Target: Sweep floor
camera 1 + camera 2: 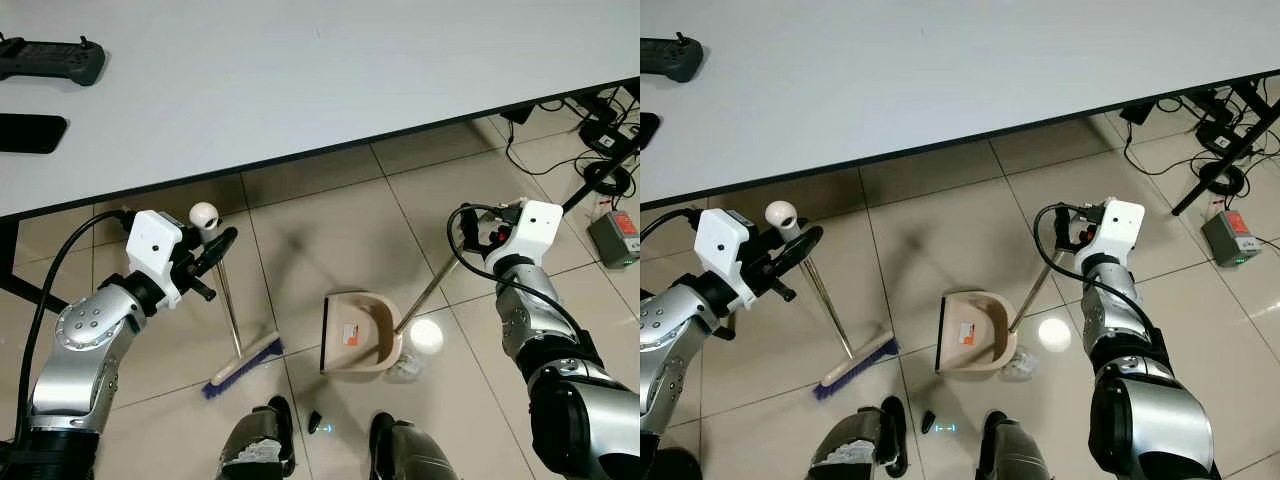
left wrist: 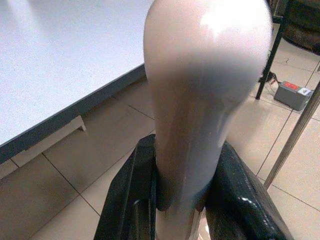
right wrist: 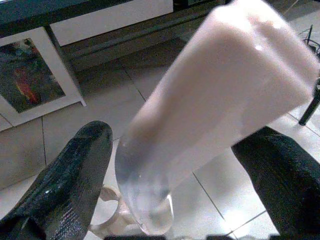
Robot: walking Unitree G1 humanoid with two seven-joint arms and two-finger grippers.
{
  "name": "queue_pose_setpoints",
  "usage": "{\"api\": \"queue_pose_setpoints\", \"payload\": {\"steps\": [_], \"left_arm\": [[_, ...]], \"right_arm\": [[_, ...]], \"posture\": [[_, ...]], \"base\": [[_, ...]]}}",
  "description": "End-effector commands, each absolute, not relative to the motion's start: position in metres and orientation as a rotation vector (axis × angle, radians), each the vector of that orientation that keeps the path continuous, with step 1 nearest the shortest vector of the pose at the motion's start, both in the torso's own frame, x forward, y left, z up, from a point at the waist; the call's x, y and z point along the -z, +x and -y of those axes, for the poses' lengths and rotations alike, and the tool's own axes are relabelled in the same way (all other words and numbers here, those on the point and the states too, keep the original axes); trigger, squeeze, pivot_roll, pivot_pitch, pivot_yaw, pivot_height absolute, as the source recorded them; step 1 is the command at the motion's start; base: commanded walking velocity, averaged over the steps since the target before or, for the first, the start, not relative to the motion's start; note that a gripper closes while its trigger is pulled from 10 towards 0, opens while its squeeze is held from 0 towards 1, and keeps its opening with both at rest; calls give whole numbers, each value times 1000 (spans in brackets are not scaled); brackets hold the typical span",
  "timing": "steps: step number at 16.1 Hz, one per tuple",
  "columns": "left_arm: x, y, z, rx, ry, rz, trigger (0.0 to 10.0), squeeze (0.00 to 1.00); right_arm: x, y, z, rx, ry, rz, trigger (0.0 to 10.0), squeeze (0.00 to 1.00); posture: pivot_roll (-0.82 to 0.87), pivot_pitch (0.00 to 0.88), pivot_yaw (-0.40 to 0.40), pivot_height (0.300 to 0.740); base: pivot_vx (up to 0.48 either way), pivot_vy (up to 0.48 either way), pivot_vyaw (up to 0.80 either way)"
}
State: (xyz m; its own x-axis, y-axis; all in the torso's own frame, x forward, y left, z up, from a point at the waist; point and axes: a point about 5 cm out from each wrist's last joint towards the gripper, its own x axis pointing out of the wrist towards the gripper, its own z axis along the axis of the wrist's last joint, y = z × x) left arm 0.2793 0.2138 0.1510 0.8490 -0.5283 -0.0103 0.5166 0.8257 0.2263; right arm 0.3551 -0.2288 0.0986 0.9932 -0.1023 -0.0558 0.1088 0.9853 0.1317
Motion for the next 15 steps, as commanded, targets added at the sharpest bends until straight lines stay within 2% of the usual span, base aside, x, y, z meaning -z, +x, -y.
{"api": "queue_pose_setpoints", "payload": {"steps": [1, 5, 6, 7, 8, 9, 10, 11, 15], "left_arm": [[-142, 275, -214, 557, 210, 11, 10000, 0], [-139, 272, -211, 570, 209, -2, 10000, 0], [-139, 272, -210, 572, 209, -3, 10000, 0], [-139, 272, -210, 573, 208, -3, 10000, 0], [-138, 271, -210, 573, 208, -4, 10000, 0], [-138, 271, -210, 574, 207, -5, 10000, 0], [-138, 271, -210, 574, 206, -5, 10000, 0], [-138, 272, -210, 574, 206, -3, 10000, 0], [-136, 271, -209, 559, 199, 0, 10000, 0]], "right_arm": [[-95, 354, 229, 98, 120, -69, 10000, 0], [-89, 352, 229, 90, 98, -114, 10000, 0], [-90, 352, 229, 90, 101, -111, 9373, 0], [-90, 352, 229, 90, 101, -110, 9373, 0], [-90, 352, 229, 88, 107, -106, 5569, 0], [-90, 352, 229, 86, 111, -106, 3569, 0], [-90, 352, 229, 85, 115, -106, 392, 0], [-90, 352, 228, 83, 122, -105, 0, 0], [-87, 351, 226, 84, 140, -109, 0, 0]], "posture": [[136, 291, 17, 740], [136, 289, 15, 740], [136, 288, 13, 740], [135, 288, 12, 740], [134, 286, 13, 740], [133, 282, 14, 740], [134, 282, 13, 740], [134, 282, 13, 740], [135, 257, 7, 740]], "base": [[0, 0, 0], [0, 0, 0], [0, 0, 0], [0, 0, 0], [0, 0, 0], [0, 0, 0], [0, 0, 0], [0, 0, 0], [0, 0, 0]]}}
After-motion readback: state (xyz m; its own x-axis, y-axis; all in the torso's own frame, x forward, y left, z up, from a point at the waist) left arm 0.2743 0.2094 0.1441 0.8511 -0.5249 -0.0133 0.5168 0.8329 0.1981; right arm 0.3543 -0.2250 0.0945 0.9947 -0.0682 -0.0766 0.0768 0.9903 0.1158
